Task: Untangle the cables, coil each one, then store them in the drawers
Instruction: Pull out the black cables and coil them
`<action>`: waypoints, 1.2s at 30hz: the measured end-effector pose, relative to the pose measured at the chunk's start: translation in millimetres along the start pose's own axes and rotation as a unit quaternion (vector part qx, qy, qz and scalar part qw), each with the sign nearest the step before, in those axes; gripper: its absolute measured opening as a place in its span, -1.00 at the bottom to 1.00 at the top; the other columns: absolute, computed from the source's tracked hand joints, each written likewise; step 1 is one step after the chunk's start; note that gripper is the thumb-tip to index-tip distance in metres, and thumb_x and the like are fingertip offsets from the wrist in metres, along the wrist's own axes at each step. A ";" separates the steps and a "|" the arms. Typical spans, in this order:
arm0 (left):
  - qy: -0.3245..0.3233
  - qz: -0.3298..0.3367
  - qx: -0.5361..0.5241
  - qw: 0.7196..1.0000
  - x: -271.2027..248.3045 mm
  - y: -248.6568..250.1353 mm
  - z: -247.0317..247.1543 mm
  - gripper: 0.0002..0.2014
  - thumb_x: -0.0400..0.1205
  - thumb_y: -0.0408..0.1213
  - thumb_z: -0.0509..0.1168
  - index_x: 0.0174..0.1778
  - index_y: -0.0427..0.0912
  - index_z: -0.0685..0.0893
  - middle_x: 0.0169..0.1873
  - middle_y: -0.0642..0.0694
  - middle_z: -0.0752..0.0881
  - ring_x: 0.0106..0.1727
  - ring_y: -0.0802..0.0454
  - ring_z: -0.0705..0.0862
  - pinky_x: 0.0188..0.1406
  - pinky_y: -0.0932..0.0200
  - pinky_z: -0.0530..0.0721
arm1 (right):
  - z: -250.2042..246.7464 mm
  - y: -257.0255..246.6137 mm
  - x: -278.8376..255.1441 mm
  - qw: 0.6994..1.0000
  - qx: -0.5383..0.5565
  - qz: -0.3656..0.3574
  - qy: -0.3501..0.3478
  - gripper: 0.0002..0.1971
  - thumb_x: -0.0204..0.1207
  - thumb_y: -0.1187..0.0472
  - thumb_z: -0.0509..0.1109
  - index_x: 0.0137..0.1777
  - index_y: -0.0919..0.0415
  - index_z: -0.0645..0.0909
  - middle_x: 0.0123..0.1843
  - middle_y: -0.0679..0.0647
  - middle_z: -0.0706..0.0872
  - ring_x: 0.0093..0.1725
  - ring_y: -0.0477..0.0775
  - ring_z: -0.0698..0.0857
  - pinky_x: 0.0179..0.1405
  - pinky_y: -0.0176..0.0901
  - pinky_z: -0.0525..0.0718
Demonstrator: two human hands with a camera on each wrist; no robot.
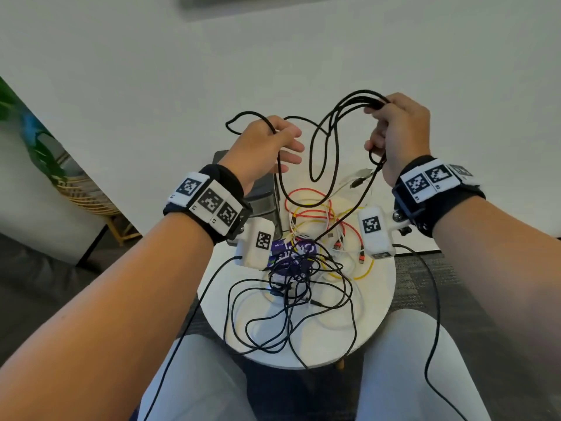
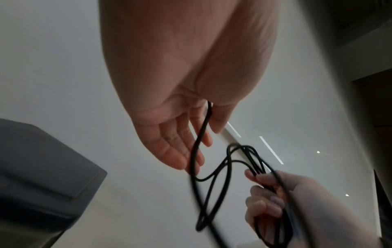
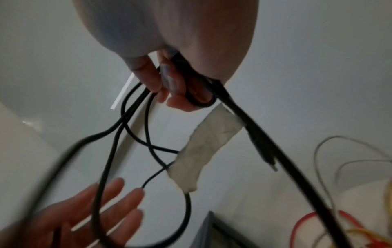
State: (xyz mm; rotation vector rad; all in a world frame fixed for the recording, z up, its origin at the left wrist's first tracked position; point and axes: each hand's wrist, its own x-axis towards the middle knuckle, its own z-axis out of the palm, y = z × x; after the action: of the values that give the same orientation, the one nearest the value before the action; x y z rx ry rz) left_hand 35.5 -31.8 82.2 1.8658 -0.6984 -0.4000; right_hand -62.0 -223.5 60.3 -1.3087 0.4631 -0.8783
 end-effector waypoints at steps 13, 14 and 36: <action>0.048 0.021 -0.029 0.998 18.7 13.4 10.3 -0.81 0.80 -0.23 0.27 0.22 -0.27 0.60 -0.30 -0.21 0.77 -0.45 0.00 0.74 -0.42 0.22 0.71 | 6.7 -25.0 20.0 0.980 0.187 0.003 0.071 -0.76 0.55 0.45 0.10 -0.09 0.29 0.61 -0.49 0.01 0.21 -0.48 0.06 0.12 -0.46 -0.18 0.38; 0.049 0.020 -0.050 0.997 19.6 13.6 12.4 -0.82 0.81 -0.23 0.26 0.22 -0.26 0.60 -0.28 -0.23 0.77 -0.40 -0.04 0.77 -0.36 0.19 0.74 | 6.1 -21.9 19.9 0.979 0.188 0.000 0.080 -0.76 0.54 0.45 0.09 -0.08 0.30 0.61 -0.49 0.01 0.23 -0.48 0.06 0.13 -0.46 -0.17 0.38; -0.200 -0.066 0.364 0.907 15.1 -132.5 66.6 -0.39 0.81 -0.16 0.15 0.78 -0.17 0.14 0.55 -0.32 0.41 0.54 -0.29 0.46 0.46 -0.01 0.45 | -40.9 144.5 -28.8 0.846 -0.526 0.062 -0.064 -0.28 0.53 0.32 0.29 0.70 -0.01 0.23 0.65 0.14 0.21 0.61 0.33 0.20 0.55 0.23 0.31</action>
State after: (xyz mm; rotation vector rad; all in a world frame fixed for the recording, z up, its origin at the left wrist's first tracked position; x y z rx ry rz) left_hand 46.4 -53.3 -65.0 2.5826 -1.1068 -0.6875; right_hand -67.4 -225.2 -92.5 -2.2858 0.9851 -0.3784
